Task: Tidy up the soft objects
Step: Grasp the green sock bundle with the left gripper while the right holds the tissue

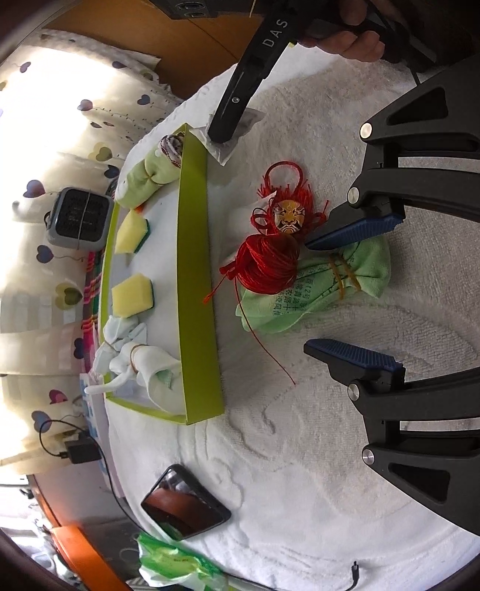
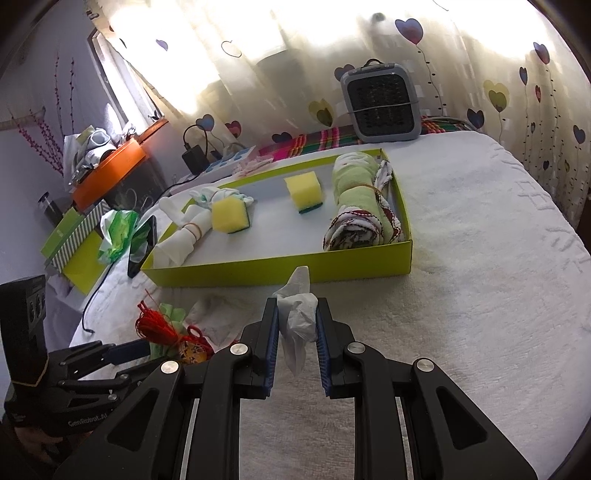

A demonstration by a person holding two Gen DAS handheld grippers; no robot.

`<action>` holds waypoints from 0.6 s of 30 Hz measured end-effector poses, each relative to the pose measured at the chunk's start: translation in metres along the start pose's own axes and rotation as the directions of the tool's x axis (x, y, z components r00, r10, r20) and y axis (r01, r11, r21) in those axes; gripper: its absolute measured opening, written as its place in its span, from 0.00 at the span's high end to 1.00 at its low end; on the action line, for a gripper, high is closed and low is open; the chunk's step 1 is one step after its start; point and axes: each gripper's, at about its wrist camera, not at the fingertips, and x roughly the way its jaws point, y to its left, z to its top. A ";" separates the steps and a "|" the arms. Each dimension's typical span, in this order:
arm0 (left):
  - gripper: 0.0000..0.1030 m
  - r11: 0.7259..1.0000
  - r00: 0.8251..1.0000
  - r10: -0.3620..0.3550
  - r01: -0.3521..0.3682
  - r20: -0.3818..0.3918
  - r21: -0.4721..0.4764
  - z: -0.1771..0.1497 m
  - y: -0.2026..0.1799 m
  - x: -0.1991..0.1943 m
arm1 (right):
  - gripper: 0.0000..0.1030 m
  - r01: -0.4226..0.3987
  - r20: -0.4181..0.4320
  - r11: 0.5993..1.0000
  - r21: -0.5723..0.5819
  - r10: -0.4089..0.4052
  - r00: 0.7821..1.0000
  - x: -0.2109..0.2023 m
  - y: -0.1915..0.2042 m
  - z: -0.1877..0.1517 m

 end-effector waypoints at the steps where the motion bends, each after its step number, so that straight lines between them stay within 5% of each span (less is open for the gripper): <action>1: 0.52 1.000 1.000 0.010 -0.010 -0.001 0.009 0.001 -0.001 0.001 | 0.81 0.000 0.000 1.000 0.000 0.000 1.000 0.000 0.000 0.000; 18: 0.77 1.000 0.999 -0.028 0.028 0.024 -0.001 -0.001 0.012 -0.009 | 0.81 -0.004 -0.004 1.000 0.012 0.005 1.000 0.001 -0.001 -0.001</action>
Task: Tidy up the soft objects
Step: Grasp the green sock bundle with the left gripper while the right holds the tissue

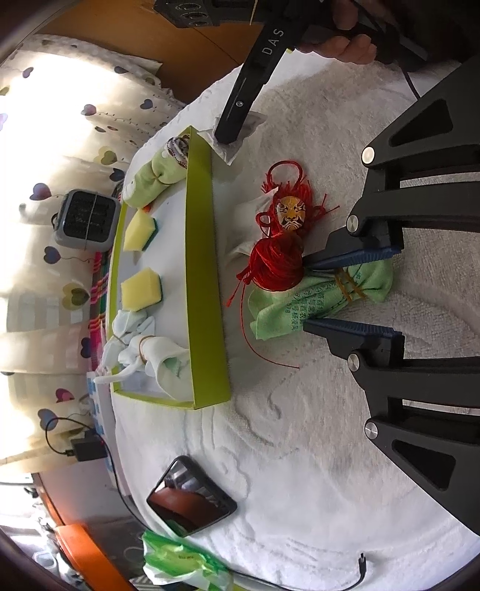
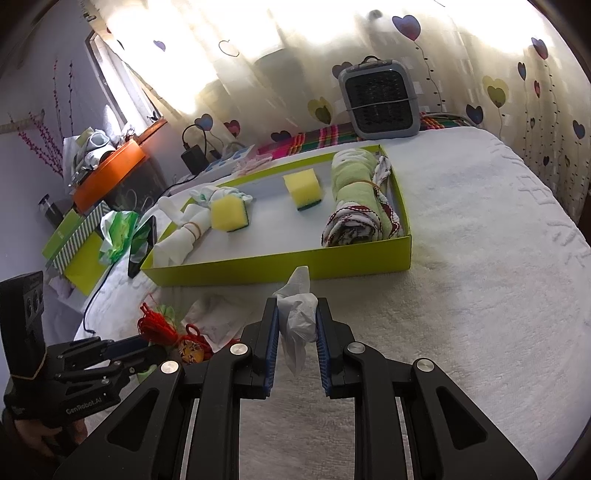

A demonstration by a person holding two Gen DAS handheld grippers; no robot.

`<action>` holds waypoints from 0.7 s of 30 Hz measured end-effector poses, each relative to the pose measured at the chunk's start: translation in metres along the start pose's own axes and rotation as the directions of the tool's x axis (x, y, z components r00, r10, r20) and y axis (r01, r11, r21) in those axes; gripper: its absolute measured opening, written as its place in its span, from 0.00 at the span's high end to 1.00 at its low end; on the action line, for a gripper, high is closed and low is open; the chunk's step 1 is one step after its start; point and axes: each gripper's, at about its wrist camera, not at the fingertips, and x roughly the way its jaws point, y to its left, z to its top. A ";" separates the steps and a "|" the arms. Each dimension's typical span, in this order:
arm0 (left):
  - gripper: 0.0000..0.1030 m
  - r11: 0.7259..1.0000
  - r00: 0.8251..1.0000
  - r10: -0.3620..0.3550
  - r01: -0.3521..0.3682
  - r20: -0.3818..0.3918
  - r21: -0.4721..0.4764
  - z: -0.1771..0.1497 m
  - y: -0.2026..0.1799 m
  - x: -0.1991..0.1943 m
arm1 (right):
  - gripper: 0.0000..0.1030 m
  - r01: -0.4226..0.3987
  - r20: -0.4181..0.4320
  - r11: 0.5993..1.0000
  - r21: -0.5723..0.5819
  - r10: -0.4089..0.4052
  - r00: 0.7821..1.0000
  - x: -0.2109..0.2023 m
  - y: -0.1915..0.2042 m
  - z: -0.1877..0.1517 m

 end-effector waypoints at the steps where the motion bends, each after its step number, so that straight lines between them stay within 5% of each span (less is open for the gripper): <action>1: 0.78 1.000 1.000 -0.003 0.003 0.003 -0.004 0.000 0.001 -0.001 | 0.81 0.000 0.000 1.000 0.001 0.000 1.000 0.000 0.000 0.000; 21: 0.84 0.997 0.998 0.018 -0.013 0.062 -0.082 -0.004 0.036 -0.028 | 0.81 0.014 0.006 1.000 -0.010 -0.014 1.000 -0.003 0.002 -0.001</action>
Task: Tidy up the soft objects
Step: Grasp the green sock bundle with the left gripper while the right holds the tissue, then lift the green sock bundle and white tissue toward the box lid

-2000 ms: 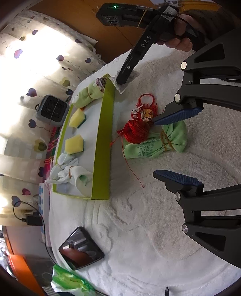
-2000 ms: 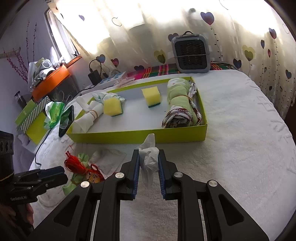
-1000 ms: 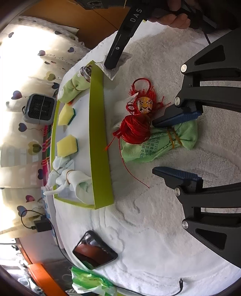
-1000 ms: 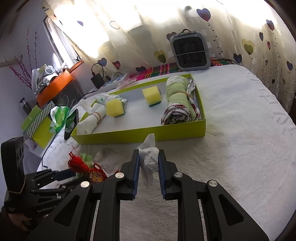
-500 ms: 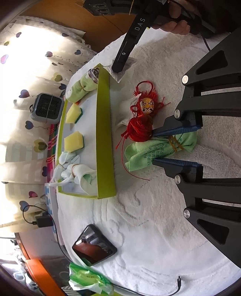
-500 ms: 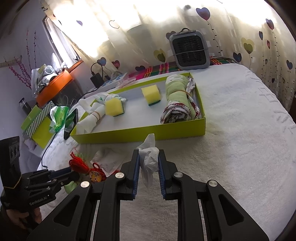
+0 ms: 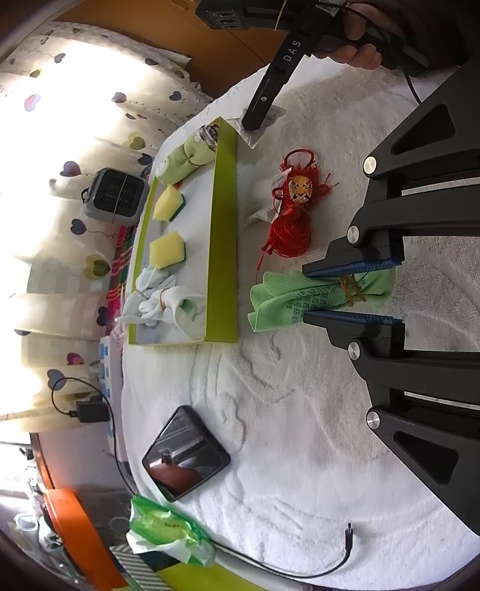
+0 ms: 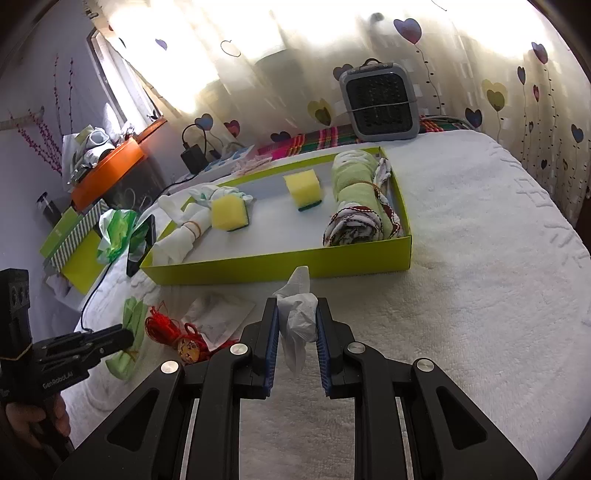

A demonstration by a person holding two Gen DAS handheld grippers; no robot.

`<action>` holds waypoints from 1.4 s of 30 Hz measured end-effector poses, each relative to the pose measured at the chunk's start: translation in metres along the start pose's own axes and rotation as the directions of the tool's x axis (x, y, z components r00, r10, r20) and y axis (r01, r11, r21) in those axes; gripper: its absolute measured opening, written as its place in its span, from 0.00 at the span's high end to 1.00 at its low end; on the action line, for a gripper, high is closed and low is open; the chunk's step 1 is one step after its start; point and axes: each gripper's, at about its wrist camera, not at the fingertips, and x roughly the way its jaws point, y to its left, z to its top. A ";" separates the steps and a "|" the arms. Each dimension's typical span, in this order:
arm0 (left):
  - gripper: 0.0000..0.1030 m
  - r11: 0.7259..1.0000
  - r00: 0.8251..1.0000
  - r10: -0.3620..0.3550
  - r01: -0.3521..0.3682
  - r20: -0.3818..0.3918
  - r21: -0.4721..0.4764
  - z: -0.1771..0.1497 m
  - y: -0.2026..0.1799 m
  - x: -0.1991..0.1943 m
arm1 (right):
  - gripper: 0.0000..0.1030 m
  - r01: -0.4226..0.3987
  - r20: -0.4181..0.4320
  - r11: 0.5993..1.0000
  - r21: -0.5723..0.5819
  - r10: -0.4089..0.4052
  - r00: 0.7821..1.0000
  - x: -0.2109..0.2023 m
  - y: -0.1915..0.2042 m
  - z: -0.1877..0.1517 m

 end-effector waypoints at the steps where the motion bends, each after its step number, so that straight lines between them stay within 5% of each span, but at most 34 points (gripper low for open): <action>1: 0.84 1.000 1.000 0.002 -0.002 0.003 -0.003 0.001 0.002 -0.001 | 0.81 0.001 -0.001 1.000 0.001 -0.001 1.000 0.000 0.000 0.000; 17: 0.84 0.999 0.999 0.017 -0.016 0.033 -0.033 -0.001 0.018 -0.010 | 0.81 0.031 0.004 1.000 -0.005 -0.031 1.000 -0.009 0.007 -0.003; 42: 0.84 0.998 0.989 -0.064 0.061 0.133 0.032 0.036 -0.002 -0.034 | 0.81 0.050 0.058 0.996 -0.069 -0.046 0.997 -0.026 0.032 0.014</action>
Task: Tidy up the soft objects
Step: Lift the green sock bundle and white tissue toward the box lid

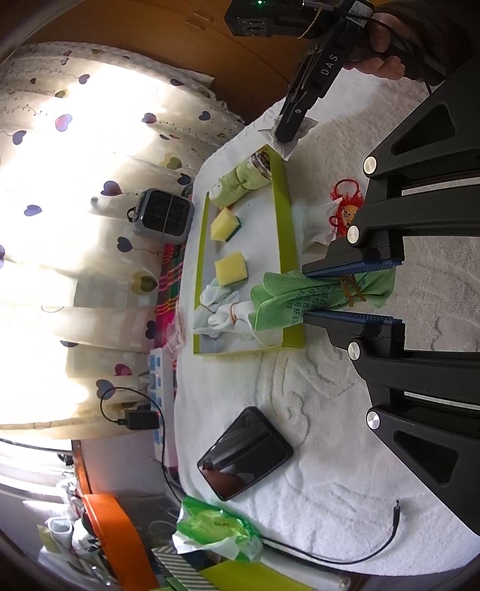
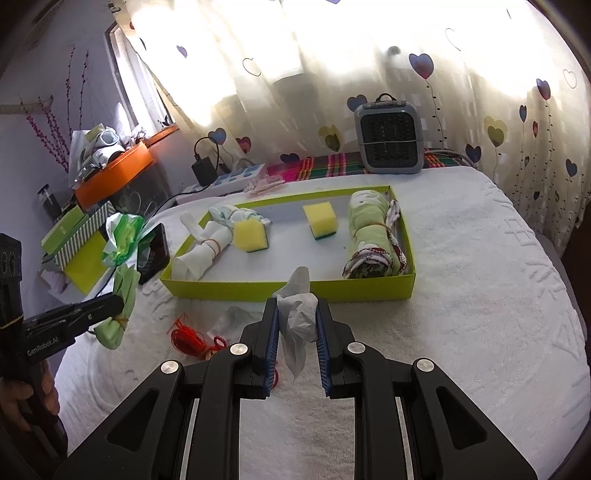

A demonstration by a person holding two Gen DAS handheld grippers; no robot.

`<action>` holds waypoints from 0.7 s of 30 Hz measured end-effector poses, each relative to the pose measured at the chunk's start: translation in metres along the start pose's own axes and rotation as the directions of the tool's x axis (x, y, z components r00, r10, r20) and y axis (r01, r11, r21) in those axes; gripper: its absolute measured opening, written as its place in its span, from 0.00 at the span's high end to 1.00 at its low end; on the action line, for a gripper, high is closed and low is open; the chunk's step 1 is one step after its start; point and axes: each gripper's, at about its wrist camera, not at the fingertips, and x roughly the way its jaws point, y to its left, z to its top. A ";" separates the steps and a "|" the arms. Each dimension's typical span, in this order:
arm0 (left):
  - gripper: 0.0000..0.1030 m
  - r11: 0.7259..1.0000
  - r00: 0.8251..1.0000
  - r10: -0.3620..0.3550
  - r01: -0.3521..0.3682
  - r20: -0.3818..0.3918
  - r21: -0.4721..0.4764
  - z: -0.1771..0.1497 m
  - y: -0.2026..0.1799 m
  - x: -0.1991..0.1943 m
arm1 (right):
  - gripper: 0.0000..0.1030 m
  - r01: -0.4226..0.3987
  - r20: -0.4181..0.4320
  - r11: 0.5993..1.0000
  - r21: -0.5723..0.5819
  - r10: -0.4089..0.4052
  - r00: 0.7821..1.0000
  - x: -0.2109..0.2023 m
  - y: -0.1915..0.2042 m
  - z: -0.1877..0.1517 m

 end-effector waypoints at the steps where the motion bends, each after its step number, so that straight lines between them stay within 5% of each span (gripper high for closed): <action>1: 0.84 1.000 1.000 -0.001 0.001 0.004 0.005 0.003 -0.001 0.000 | 0.81 0.000 0.002 1.000 -0.003 0.000 1.000 0.000 0.001 0.001; 21: 0.84 0.998 0.998 -0.058 0.057 0.008 0.028 0.037 -0.021 0.031 | 0.81 0.005 0.011 1.000 -0.029 -0.005 1.000 0.019 -0.003 0.032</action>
